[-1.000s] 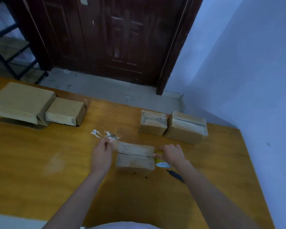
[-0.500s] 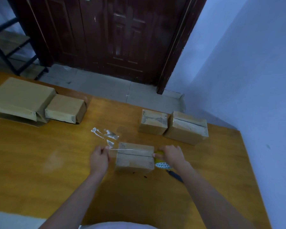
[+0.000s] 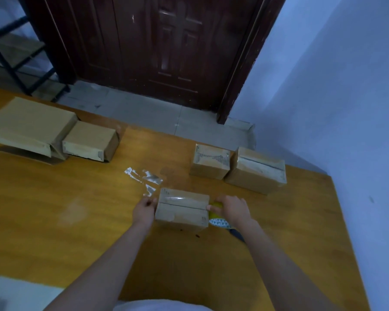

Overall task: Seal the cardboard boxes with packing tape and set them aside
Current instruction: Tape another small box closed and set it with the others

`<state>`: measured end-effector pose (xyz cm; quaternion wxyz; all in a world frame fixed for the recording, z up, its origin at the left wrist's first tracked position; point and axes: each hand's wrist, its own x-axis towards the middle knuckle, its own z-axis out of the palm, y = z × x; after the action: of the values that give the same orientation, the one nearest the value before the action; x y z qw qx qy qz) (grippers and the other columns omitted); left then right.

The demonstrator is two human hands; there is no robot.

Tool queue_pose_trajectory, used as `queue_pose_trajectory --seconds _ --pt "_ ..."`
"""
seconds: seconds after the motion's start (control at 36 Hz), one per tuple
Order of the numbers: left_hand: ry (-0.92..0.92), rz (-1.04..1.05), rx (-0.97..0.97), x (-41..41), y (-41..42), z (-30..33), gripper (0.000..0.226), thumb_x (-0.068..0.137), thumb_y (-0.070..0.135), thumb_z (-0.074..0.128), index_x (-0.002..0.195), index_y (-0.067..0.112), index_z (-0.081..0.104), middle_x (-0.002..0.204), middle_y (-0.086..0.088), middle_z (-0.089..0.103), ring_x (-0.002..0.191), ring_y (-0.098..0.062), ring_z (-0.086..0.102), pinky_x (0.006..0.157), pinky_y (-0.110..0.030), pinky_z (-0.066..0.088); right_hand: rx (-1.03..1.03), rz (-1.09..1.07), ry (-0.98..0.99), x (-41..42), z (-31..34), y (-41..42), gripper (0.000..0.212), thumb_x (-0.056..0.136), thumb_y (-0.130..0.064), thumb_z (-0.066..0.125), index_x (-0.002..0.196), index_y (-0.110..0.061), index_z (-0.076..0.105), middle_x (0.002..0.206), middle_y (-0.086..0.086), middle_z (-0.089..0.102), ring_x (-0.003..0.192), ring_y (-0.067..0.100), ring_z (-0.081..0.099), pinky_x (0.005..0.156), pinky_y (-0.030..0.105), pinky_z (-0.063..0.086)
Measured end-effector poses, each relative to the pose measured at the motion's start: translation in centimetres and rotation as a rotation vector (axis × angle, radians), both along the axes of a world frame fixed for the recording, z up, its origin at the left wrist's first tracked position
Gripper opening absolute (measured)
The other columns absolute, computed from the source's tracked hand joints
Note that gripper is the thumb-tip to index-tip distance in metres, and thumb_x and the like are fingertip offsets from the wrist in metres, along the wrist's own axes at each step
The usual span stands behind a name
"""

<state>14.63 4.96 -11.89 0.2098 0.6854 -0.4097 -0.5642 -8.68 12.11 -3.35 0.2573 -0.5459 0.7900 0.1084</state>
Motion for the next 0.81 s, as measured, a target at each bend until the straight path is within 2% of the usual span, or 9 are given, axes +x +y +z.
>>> queue_pose_trajectory --seconds 0.08,0.19,0.28,0.36,0.42,0.47,0.56,0.67,0.81 --pt "0.054 -0.003 0.056 0.1 0.1 1.0 0.021 0.098 0.019 0.052 0.079 0.011 0.057 0.098 -0.019 0.063 0.089 -0.034 0.058 0.08 -0.049 0.049 -0.007 -0.03 -0.03 0.1 -0.4 0.3 0.059 0.089 -0.064 0.043 0.132 -0.024 0.052 0.127 0.003 0.06 0.118 0.024 0.053 0.102 0.042 0.034" --pt "0.191 0.037 0.251 -0.3 -0.5 1.6 0.021 0.1 0.013 0.045 0.08 0.02 0.042 0.075 -0.005 0.051 0.062 -0.019 0.043 0.055 -0.028 0.032 -0.005 -0.02 -0.034 0.6 -0.5 1.0 0.057 0.09 -0.062 0.042 0.13 -0.023 0.054 0.119 0.005 0.064 0.111 0.025 0.056 0.094 0.04 0.038" --pt "0.178 -0.028 0.272 -0.7 -1.8 1.4 0.019 0.099 0.011 0.039 0.083 0.02 0.044 0.073 -0.003 0.05 0.06 -0.017 0.043 0.053 -0.026 0.025 -0.037 -0.054 -0.097 1.5 -0.5 1.8 0.051 0.092 -0.057 0.046 0.126 -0.022 0.057 0.098 0.007 0.068 0.09 0.024 0.063 0.074 0.035 0.047" --pt "0.079 -0.089 0.222 -1.4 -3.3 2.6 0.026 0.096 0.005 0.036 0.075 0.018 0.046 0.069 -0.005 0.048 0.059 -0.019 0.043 0.051 -0.024 0.028 -0.083 -0.157 -0.207 3.0 -1.0 3.0 0.05 0.092 -0.054 0.047 0.124 -0.017 0.058 0.084 0.006 0.065 0.074 0.022 0.06 0.058 0.031 0.045" --pt "-0.06 -0.154 0.116 -1.2 -4.7 2.9 0.028 0.093 0.002 0.039 0.075 0.017 0.054 0.074 -0.01 0.052 0.069 -0.025 0.05 0.058 -0.03 0.036 -0.12 -0.236 -0.277 3.7 -1.6 3.9 0.052 0.093 -0.053 0.047 0.12 -0.011 0.058 0.08 0.008 0.064 0.073 0.022 0.061 0.058 0.032 0.045" --pt "-0.289 -0.23 -0.06 -0.2 -6.2 3.0 0.02 0.094 0.004 0.043 0.095 0.006 0.063 0.093 -0.018 0.061 0.089 -0.034 0.057 0.07 -0.039 0.042 -0.158 -0.313 -0.381 4.4 -1.9 4.8 0.05 0.093 -0.053 0.046 0.11 -0.009 0.061 0.084 0.009 0.065 0.078 0.023 0.062 0.063 0.032 0.045" --pt "-0.53 -0.255 -0.322 0.3 -6.7 5.2 0.02 0.096 0.012 0.046 0.11 0.004 0.057 0.111 -0.019 0.057 0.102 -0.037 0.054 0.075 -0.038 0.04 -0.208 -0.452 -0.625 5.3 -2.1 6.0 0.036 0.095 -0.046 0.047 0.09 -0.015 0.065 0.078 -0.001 0.06 0.076 0.014 0.055 0.066 0.028 0.04" --pt "-0.655 -0.388 -0.638 -2.3 -2.9 7.8 0.025 0.095 0.014 0.047 0.114 0.003 0.059 0.124 -0.014 0.051 0.118 -0.031 0.044 0.092 -0.035 0.033 -0.258 -0.634 -0.965 6.2 -2.9 6.9 0.011 0.096 -0.021 0.052 0.099 -0.015 0.062 0.08 -0.004 0.061 0.07 0.006 0.056 0.056 0.013 0.043" --pt "-0.789 -0.726 -0.698 -5.1 3.1 4.4 0.057 0.097 0.033 0.028 0.138 -0.003 0.042 0.145 -0.019 0.04 0.132 -0.036 0.038 0.108 -0.044 0.029 -0.308 -0.651 -1.198 6.3 -4.1 8.3 0.024 0.093 -0.001 0.052 0.112 -0.015 0.057 0.094 -0.01 0.063 0.078 -0.006 0.06 0.067 0.009 0.047"
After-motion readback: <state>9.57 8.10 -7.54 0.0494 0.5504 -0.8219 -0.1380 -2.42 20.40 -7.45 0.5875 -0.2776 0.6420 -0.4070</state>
